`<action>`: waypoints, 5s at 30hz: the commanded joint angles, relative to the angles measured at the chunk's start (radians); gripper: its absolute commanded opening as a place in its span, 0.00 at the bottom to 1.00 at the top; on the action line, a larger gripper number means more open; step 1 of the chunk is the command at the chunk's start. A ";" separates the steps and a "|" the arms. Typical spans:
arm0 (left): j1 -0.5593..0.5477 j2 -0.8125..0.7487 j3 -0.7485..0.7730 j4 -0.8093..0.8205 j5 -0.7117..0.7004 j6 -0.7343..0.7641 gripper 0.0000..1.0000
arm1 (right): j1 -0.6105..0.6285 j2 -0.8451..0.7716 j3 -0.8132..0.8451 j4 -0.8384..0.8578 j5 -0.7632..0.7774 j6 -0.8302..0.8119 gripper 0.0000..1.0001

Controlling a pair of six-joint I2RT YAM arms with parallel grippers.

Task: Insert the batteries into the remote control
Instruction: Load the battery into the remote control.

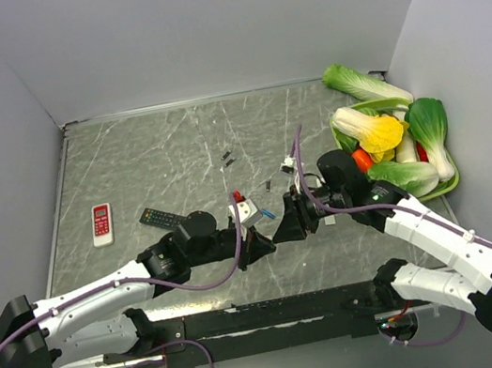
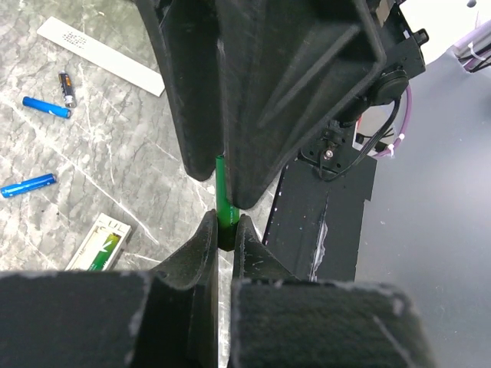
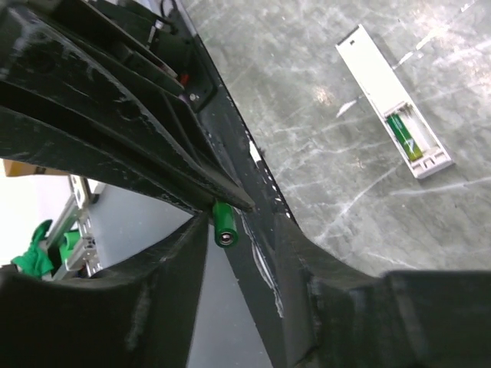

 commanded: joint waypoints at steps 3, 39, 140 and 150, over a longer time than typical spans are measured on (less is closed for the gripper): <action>-0.006 -0.009 0.006 0.049 -0.002 0.018 0.01 | -0.030 -0.008 -0.011 0.075 -0.069 0.011 0.31; 0.268 0.108 -0.067 -0.316 -0.482 -0.571 0.88 | 0.150 0.248 -0.281 0.702 0.613 0.237 0.00; 0.270 0.260 -0.037 -0.338 -0.393 -0.549 0.57 | 0.299 0.460 0.101 0.088 0.748 -0.127 0.36; 0.270 0.266 -0.035 -0.333 -0.390 -0.549 0.57 | 0.326 0.561 0.158 0.049 0.765 -0.134 0.30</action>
